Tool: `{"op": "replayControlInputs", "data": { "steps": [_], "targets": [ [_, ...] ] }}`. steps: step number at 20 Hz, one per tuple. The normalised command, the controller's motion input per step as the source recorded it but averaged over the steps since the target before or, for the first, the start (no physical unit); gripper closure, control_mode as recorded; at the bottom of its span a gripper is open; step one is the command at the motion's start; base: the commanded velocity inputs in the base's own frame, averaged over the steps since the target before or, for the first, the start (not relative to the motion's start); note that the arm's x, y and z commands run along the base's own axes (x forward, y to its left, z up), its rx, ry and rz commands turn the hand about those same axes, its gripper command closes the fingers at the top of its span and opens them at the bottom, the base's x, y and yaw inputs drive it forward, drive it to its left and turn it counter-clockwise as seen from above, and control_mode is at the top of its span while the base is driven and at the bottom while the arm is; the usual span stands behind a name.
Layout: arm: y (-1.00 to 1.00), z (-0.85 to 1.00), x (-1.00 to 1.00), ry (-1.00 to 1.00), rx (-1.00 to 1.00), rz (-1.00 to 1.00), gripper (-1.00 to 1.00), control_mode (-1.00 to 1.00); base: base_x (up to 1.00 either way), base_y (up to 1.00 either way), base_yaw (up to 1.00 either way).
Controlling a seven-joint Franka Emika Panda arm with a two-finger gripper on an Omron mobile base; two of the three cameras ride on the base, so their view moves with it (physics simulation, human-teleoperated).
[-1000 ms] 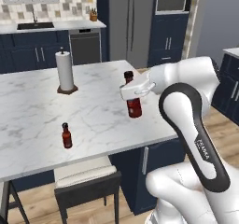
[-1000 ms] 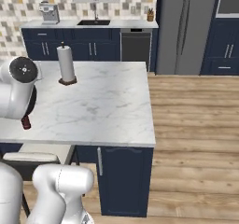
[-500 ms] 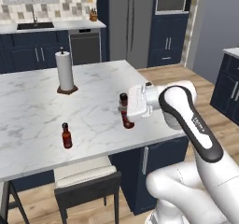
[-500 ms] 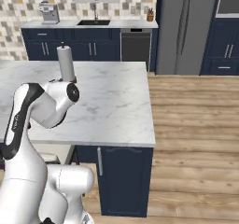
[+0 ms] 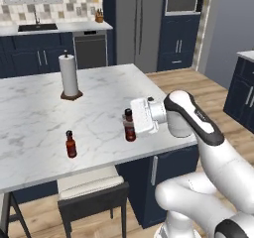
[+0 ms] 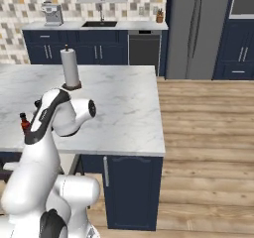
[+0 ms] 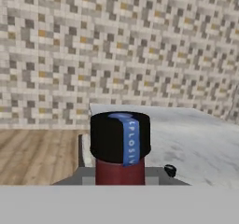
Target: The dining table condiment station is running low on condiment bottle. Refill the condiment station by opening the cabinet and taking the condiment bottle from the cabinet and placing it on the dining table.
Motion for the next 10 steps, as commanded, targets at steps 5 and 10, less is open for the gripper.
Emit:
{"op": "replayControlInputs", "data": {
  "steps": [5,10],
  "targets": [
    [0.01,-0.35,0.48,-0.01,0.13,0.11,1.0,-1.0,0.0,0.0,0.0],
    [0.17,-0.42,0.47,-0.12,0.04,0.1,1.0,-1.0,0.0,0.0,0.0]
  ]
}}
